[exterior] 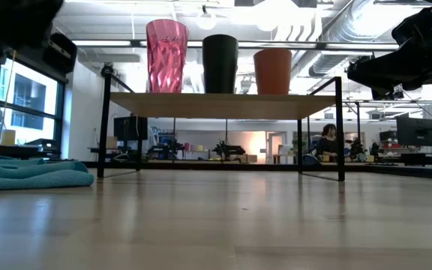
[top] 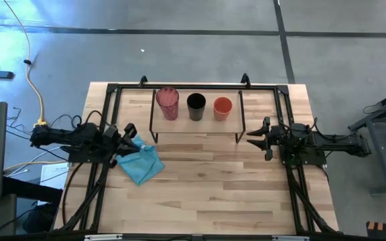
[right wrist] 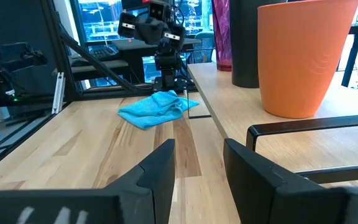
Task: Stack small to large cups/mugs on shelf
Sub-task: Return to Home Position
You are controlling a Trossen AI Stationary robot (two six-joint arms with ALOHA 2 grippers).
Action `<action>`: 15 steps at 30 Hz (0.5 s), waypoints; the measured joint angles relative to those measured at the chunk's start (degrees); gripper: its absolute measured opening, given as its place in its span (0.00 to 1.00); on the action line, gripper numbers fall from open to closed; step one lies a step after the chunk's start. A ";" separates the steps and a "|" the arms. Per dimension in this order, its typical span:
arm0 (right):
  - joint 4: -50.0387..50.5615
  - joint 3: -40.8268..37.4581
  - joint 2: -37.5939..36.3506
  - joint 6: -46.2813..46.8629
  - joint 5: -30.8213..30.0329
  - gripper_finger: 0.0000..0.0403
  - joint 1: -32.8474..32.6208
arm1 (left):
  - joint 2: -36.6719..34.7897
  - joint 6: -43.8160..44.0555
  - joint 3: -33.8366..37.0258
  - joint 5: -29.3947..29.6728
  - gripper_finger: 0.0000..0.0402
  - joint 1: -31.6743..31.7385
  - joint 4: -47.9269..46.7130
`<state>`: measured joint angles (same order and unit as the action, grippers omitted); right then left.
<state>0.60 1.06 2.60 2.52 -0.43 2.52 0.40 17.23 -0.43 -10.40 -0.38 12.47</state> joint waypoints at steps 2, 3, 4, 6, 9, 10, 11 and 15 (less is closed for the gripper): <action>0.00 0.00 -0.01 0.00 0.00 0.32 0.02 | 0.00 -0.89 -0.03 1.58 0.06 0.00 -0.44; 0.00 0.00 0.00 0.00 0.00 0.32 0.02 | 0.00 -1.72 -0.04 2.24 0.06 0.00 -0.42; 0.00 0.00 0.01 0.00 0.00 0.32 0.02 | 0.00 -2.53 -0.04 2.91 0.06 0.00 -0.48; 0.00 0.00 0.01 0.00 0.00 0.32 0.01 | 0.00 -3.95 -0.04 4.09 0.06 0.00 -0.56; 0.00 0.00 -0.01 0.00 0.00 0.32 0.01 | -0.02 -5.40 -0.09 5.89 0.06 0.00 -2.52; 0.00 0.00 -0.01 0.00 0.00 0.32 0.01 | -0.02 -5.50 -0.09 6.67 0.06 0.00 -3.97; 0.00 0.00 -0.01 0.00 0.00 0.32 0.00 | -0.02 -5.44 -0.09 7.50 0.06 0.00 -5.52; 0.00 0.00 0.01 0.00 0.00 0.32 0.01 | -0.02 -5.02 -0.09 10.53 0.06 0.00 -9.84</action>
<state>0.60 1.06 2.61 2.52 -0.43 2.53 0.38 12.22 -0.51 0.13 -0.38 2.63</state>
